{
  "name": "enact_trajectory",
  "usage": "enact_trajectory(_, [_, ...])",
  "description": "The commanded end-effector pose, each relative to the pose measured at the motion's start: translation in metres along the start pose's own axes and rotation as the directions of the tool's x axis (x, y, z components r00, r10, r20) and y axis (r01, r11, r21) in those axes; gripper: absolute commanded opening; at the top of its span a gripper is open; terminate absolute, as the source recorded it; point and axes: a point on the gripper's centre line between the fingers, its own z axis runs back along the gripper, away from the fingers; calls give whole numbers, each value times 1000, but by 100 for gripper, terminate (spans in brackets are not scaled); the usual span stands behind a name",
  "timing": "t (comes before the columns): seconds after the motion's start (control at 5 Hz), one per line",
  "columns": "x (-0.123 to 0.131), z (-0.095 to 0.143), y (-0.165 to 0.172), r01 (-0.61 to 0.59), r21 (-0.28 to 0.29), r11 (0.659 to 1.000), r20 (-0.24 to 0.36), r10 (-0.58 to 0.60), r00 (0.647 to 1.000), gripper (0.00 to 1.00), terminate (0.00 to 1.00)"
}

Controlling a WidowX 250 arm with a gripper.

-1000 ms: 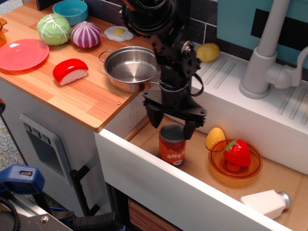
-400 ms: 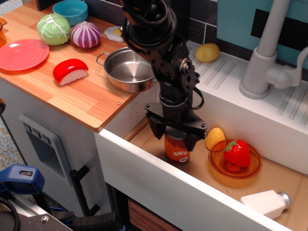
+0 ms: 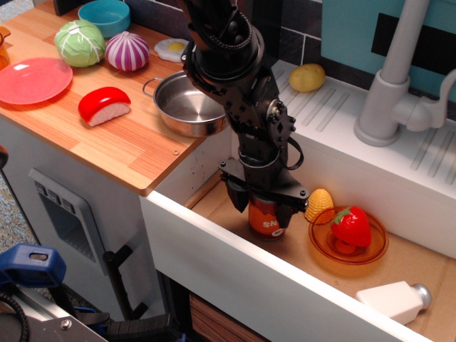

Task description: Put can in pot

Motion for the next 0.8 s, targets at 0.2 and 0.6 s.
enact_trajectory(0.2, [11, 69, -6, 14, 115, 993, -11, -13, 1000, 0, 0])
enact_trajectory(0.6, [25, 142, 28, 138, 283, 949, -50, -129, 990, 0, 0])
